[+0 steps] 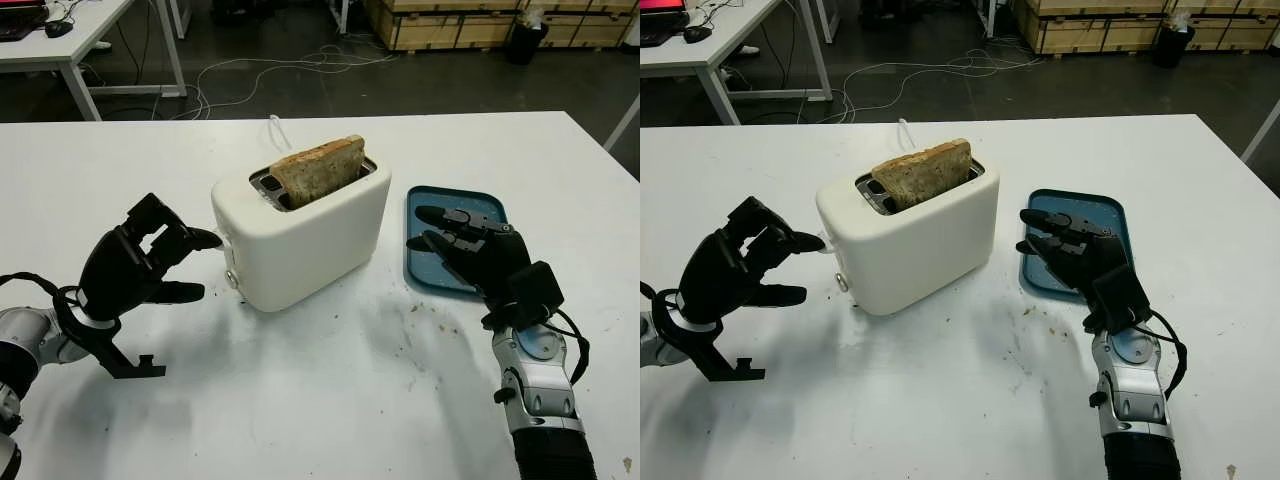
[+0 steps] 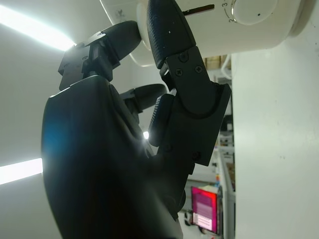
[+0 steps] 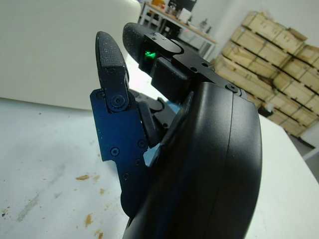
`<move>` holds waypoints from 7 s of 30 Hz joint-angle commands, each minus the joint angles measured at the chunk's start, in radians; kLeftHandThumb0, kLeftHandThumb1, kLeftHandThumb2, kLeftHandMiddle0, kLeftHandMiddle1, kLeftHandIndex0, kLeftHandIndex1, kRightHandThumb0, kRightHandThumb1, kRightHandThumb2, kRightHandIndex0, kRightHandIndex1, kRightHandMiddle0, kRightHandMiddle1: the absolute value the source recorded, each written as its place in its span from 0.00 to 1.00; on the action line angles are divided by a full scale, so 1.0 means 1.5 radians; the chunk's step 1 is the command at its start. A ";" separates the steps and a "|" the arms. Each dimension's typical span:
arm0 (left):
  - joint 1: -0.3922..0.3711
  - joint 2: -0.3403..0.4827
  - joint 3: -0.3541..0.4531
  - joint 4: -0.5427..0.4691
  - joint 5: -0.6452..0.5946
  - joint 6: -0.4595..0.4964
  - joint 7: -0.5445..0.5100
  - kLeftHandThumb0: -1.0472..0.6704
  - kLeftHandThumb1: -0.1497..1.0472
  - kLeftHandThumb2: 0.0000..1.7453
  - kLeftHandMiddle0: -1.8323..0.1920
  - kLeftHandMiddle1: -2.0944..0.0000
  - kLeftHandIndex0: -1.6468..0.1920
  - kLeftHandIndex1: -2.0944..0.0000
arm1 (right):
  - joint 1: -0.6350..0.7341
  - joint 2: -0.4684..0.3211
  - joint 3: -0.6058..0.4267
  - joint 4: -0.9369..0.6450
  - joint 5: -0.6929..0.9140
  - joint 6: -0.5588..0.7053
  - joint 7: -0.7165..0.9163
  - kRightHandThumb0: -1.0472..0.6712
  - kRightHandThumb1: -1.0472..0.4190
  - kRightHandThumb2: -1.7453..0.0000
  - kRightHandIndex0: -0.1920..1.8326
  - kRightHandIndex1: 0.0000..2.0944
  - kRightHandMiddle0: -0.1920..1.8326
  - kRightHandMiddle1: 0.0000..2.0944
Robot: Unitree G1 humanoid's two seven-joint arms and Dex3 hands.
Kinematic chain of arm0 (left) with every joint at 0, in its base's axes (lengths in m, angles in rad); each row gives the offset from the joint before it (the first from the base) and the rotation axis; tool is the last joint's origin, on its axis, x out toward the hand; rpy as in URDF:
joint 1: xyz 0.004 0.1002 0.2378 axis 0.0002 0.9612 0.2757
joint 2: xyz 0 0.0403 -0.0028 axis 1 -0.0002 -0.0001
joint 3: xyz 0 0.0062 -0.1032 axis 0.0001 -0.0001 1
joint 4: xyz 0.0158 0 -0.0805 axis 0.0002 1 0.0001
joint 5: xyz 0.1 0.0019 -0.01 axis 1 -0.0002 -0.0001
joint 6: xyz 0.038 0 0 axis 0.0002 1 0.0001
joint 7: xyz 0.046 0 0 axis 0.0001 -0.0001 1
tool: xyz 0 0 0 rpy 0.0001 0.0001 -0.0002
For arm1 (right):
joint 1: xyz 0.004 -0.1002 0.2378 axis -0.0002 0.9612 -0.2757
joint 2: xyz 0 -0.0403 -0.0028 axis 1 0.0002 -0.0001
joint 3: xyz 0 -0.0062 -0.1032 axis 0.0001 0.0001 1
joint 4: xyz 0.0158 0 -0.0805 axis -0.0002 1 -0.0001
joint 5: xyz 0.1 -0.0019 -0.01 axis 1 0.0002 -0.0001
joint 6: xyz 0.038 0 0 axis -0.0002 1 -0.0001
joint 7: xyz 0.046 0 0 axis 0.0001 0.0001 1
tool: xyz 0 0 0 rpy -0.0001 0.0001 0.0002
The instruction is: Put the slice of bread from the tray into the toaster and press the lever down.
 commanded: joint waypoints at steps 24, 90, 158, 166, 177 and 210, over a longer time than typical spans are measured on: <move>-0.010 -0.023 -0.016 0.020 -0.033 -0.024 -0.093 0.10 0.89 0.45 0.91 0.17 0.90 0.23 | -0.004 -0.003 -0.002 -0.007 0.006 -0.016 0.002 0.30 0.09 0.94 0.53 0.31 0.62 0.00; 0.019 -0.064 -0.103 0.049 -0.150 0.100 -0.730 0.00 0.89 0.31 0.15 0.17 0.14 0.25 | 0.005 -0.014 0.000 -0.061 -0.005 -0.005 0.010 0.30 0.09 0.93 0.52 0.31 0.61 0.00; 0.140 -0.063 0.336 -0.331 -0.662 0.127 -0.959 0.00 0.89 0.38 0.39 0.17 0.48 0.17 | 0.002 -0.002 0.000 -0.041 0.003 -0.015 0.012 0.31 0.09 0.93 0.52 0.31 0.61 0.00; 0.113 -0.026 0.365 -0.358 -0.653 0.126 -1.064 0.00 0.89 0.39 0.34 0.17 0.46 0.17 | 0.003 -0.004 0.001 -0.041 0.002 -0.012 0.011 0.31 0.09 0.93 0.52 0.31 0.61 0.00; -0.033 0.068 0.274 -0.414 -0.560 0.237 -1.342 0.00 0.89 0.45 0.13 0.17 0.80 0.17 | 0.008 -0.004 -0.001 -0.052 0.002 -0.002 0.002 0.31 0.09 0.93 0.52 0.32 0.61 0.00; 0.032 0.123 0.337 -0.528 -0.772 0.342 -1.577 0.00 0.89 0.36 0.14 0.17 0.90 0.22 | 0.006 -0.005 -0.001 -0.039 0.006 -0.007 0.004 0.31 0.09 0.94 0.52 0.33 0.62 0.00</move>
